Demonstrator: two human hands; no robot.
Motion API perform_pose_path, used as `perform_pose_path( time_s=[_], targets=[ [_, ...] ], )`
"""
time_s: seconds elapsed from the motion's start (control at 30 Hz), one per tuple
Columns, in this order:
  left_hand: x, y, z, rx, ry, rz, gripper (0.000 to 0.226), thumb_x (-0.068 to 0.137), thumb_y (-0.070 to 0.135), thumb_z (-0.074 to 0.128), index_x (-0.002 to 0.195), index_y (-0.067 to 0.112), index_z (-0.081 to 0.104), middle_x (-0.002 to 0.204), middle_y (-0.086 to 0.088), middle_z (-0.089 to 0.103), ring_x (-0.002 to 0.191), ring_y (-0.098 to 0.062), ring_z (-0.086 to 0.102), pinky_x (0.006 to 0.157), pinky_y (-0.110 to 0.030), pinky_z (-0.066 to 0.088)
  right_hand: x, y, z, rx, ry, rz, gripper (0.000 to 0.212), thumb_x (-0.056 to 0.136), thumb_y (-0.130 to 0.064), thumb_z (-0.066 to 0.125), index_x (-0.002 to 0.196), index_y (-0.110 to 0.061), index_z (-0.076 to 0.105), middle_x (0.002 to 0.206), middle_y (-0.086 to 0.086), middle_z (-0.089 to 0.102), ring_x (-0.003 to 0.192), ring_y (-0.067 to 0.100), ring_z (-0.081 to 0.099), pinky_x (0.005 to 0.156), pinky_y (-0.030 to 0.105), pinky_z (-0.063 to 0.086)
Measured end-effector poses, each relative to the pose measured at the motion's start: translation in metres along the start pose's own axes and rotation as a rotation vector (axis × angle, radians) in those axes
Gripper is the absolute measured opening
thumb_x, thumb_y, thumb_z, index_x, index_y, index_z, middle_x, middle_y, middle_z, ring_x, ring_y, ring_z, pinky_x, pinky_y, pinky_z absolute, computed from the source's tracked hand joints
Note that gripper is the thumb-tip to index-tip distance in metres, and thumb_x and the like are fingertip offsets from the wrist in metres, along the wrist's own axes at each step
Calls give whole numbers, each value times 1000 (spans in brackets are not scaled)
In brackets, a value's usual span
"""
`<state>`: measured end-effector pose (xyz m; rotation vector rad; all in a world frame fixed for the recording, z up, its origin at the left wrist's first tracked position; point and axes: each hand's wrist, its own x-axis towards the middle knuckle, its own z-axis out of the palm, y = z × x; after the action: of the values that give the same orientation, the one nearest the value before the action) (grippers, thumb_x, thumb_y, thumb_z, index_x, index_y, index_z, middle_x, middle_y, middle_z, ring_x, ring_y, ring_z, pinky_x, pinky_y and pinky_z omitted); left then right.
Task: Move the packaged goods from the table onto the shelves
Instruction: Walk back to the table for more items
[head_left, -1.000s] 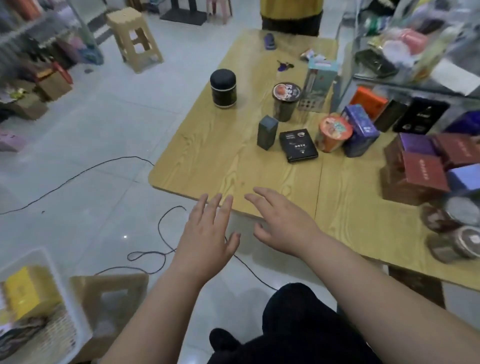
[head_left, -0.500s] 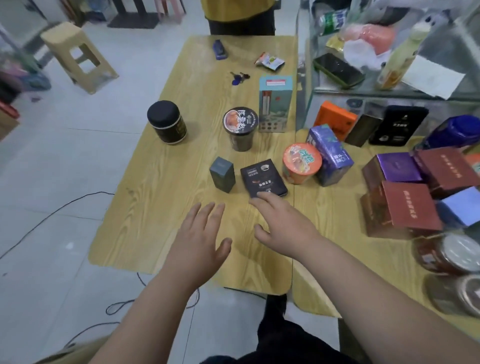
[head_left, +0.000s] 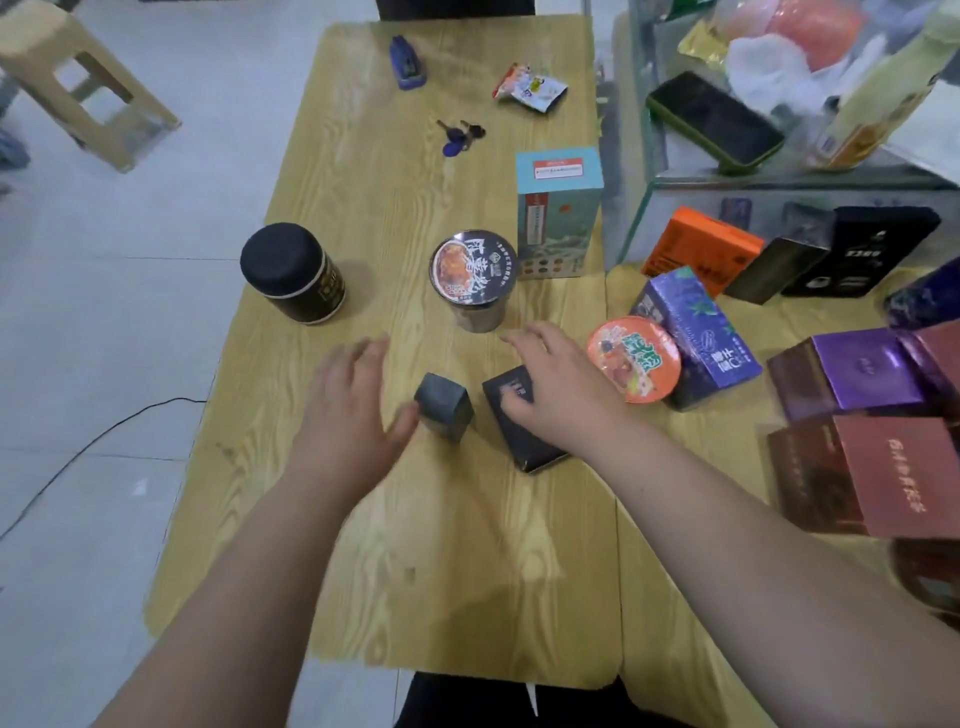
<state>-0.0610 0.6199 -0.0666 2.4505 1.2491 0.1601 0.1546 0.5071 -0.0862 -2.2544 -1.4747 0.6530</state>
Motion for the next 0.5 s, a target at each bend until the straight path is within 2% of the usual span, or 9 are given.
perform_pose_path(
  time_s=[0.13,0.23,0.3,0.4,0.5],
  targets=[
    [78,-54,-28,-5,101,-125,93,88,37,72,160,19,17,162,-14,19,150,-31,14,123,-49,20,56,-9,8,24,-45,153,83,89,-42,67,156,-35,18,165,7,11,148,31,26,113,43,35],
    [133,-90,-44,6,34,-282,105,83,46,75,161,30,6,166,-9,6,152,-28,7,122,-50,21,93,-9,15,69,-30,230,90,85,-44,72,156,-38,18,162,8,13,144,32,33,109,40,37],
    [161,-111,-47,-76,-34,-365,108,80,50,77,159,39,4,167,0,0,152,-29,11,118,-51,27,111,-6,22,88,6,265,90,82,-46,74,155,-39,22,157,8,21,137,31,41,102,36,41],
    [185,-135,-37,-214,-132,-332,99,79,45,80,155,41,18,165,6,-3,146,-31,28,112,-45,34,127,1,35,158,82,293,86,76,-43,80,146,-37,32,145,4,37,124,25,49,90,30,40],
    [191,-143,-23,-244,-87,-217,84,74,36,86,142,41,36,158,8,8,138,-28,38,107,-38,39,134,1,49,236,149,257,79,74,-39,85,139,-33,40,140,1,41,119,17,47,92,27,39]
  ],
)
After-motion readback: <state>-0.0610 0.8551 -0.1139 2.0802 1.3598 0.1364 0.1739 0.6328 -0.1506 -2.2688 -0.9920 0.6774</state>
